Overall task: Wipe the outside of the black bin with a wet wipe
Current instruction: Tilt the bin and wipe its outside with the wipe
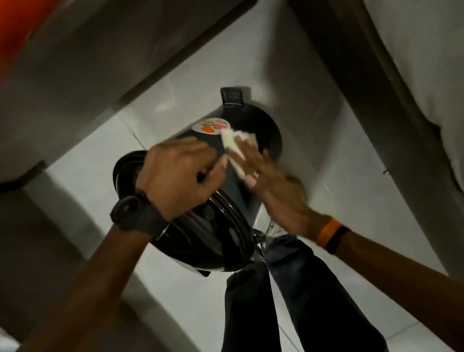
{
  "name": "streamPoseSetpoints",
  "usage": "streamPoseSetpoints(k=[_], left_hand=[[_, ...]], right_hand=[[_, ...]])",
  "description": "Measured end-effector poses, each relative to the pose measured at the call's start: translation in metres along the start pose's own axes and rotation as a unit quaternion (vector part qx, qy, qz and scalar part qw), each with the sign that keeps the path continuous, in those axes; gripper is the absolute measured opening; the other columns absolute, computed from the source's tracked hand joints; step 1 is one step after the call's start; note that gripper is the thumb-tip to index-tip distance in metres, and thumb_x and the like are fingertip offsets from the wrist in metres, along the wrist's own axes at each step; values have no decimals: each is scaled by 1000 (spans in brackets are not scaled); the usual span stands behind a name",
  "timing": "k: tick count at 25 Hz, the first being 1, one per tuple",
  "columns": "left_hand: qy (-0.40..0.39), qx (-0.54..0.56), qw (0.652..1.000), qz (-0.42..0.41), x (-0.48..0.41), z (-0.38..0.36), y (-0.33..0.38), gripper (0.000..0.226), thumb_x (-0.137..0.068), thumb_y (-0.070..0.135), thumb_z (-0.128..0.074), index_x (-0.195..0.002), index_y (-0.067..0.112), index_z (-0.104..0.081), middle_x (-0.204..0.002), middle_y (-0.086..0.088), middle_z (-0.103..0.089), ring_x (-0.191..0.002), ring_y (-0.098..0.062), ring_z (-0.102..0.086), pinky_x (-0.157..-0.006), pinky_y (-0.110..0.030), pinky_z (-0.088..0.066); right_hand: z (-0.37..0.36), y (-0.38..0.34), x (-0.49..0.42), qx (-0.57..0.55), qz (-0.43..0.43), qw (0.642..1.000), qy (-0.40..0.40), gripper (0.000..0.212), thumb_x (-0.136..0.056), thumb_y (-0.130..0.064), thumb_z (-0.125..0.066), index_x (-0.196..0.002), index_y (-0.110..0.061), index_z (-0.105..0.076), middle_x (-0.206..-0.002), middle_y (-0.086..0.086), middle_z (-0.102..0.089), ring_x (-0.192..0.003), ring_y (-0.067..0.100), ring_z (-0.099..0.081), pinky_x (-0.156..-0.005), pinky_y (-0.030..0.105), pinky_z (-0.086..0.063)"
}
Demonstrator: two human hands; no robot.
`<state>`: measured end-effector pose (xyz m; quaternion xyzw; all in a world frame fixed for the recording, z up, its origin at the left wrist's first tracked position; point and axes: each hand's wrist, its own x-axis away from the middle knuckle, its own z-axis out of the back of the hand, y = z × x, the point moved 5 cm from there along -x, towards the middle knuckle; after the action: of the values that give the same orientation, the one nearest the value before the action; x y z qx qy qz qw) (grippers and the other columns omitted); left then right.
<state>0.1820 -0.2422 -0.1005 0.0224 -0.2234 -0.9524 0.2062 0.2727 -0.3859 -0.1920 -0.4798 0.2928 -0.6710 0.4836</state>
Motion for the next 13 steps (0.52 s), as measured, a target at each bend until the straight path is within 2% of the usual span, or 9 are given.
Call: streamPoseSetpoints(k=[2, 4, 5, 7, 9, 11, 12, 13], left_hand=[[11, 69, 990, 125, -3, 8, -32, 43, -93, 33, -49, -54, 19, -39, -52, 2, -38, -50, -24, -46, -55, -28, -31], [15, 155, 968, 199, -5, 11, -61, 50, -93, 33, -52, -50, 14, -35, -48, -2, -29, -47, -18, -32, -55, -31, -26], [12, 180, 961, 208, -6, 10, -70, 52, -93, 33, -53, -50, 11, -34, -49, -5, -27, -48, -16, -28, -55, -33, -24], [5, 208, 958, 197, -11, 7, -76, 56, -94, 31, -55, -50, 4, -34, -50, -11, -26, -50, -16, -26, -54, -34, -23], [15, 218, 957, 192, -15, 6, -81, 57, -94, 30, -56, -50, 0, -35, -49, -13, -29, -49, -16, -29, -53, -34, -26], [32, 225, 950, 215, -20, 6, -91, 57, -94, 30, -57, -50, 0, -36, -45, 1, -30, -46, -9, -28, -50, -25, -28], [43, 233, 944, 231, -23, 6, -99, 57, -94, 30, -57, -50, -1, -37, -43, 3, -33, -44, -8, -27, -48, -17, -27], [55, 241, 937, 247, -24, 7, -106, 57, -93, 29, -57, -51, -3, -38, -42, 6, -35, -43, -8, -28, -48, -10, -27]], right_hand=[[-29, -23, 40, 24, 91, 995, -23, 57, -113, -45, -16, -168, -32, -9, -179, -7, 4, -168, 20, 3, -135, 42, 7], [-37, -19, 50, 44, 121, 991, -39, 58, -113, -42, -19, -168, -30, -5, -179, -1, 1, -168, 24, 0, -135, 44, 6], [-33, -8, 39, 48, 88, 995, -28, 57, -113, -38, -22, -166, -33, -4, -178, 0, 0, -167, 27, -2, -136, 46, 4], [-16, 28, 4, -26, -102, 994, 24, 58, -113, -28, -28, -163, -36, 1, -176, -3, 0, -167, 28, -3, -136, 45, 3], [3, 58, -20, -137, -268, 951, 69, 59, -116, -30, -26, -167, -28, 5, -178, -3, 5, -167, 19, 3, -136, 45, 9], [2, 56, -21, -186, -308, 928, 93, 61, -115, -41, -25, -168, -28, 2, -178, -5, 3, -166, 16, 2, -135, 42, 11], [-4, 43, -14, -208, -284, 931, 101, 61, -113, -47, -26, -167, -34, -3, -178, -10, -1, -166, 15, -2, -134, 39, 10], [-12, 22, -5, -217, -222, 945, 101, 58, -110, -51, -25, -165, -41, -7, -176, -17, -4, -166, 13, -3, -135, 37, 6]])
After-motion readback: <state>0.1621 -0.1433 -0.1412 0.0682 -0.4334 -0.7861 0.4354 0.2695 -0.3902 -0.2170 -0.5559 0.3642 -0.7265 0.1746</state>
